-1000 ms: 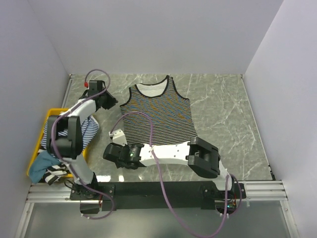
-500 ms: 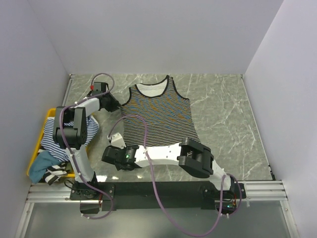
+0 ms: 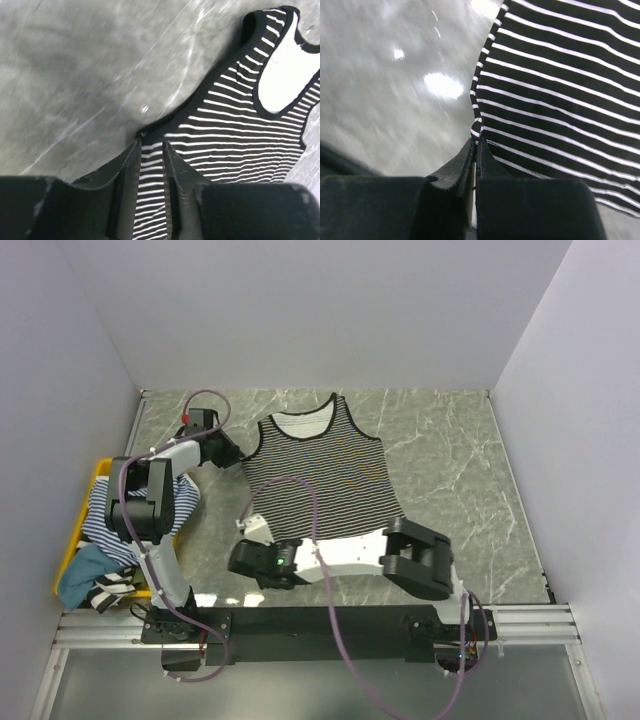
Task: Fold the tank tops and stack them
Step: Flatten the tank top out
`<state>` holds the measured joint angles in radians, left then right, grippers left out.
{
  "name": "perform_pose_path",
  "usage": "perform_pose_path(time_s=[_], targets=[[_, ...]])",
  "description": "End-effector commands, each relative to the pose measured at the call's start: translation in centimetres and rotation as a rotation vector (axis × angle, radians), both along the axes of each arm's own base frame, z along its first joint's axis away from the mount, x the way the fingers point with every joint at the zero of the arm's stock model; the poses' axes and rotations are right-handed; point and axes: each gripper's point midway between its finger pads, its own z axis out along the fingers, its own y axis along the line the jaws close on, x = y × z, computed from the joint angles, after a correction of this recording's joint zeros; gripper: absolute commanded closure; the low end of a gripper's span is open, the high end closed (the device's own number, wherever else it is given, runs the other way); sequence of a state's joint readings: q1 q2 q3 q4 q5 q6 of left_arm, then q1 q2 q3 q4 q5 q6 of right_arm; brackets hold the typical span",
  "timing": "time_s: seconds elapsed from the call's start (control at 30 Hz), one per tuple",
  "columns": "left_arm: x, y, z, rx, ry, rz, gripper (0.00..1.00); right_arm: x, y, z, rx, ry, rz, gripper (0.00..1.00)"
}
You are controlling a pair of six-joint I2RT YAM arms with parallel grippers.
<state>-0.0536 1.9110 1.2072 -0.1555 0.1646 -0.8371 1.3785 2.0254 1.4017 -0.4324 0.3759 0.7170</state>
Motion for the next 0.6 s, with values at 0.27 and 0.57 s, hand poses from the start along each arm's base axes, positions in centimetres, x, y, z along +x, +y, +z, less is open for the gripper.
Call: perform_pose_path(time_s=[0.27,0.57], targets=[[-2.8,-2.3,1.0,-0.030,-0.032,-0.005,0.70,-2.9,-1.6,4.4,0.201,0.091,0.046,1.00],[-3.4,-0.6,0.9,0.077,0.005,0.051,0.68,-2.9,-1.8,5.7,0.217,0.088,0.038,1.00]])
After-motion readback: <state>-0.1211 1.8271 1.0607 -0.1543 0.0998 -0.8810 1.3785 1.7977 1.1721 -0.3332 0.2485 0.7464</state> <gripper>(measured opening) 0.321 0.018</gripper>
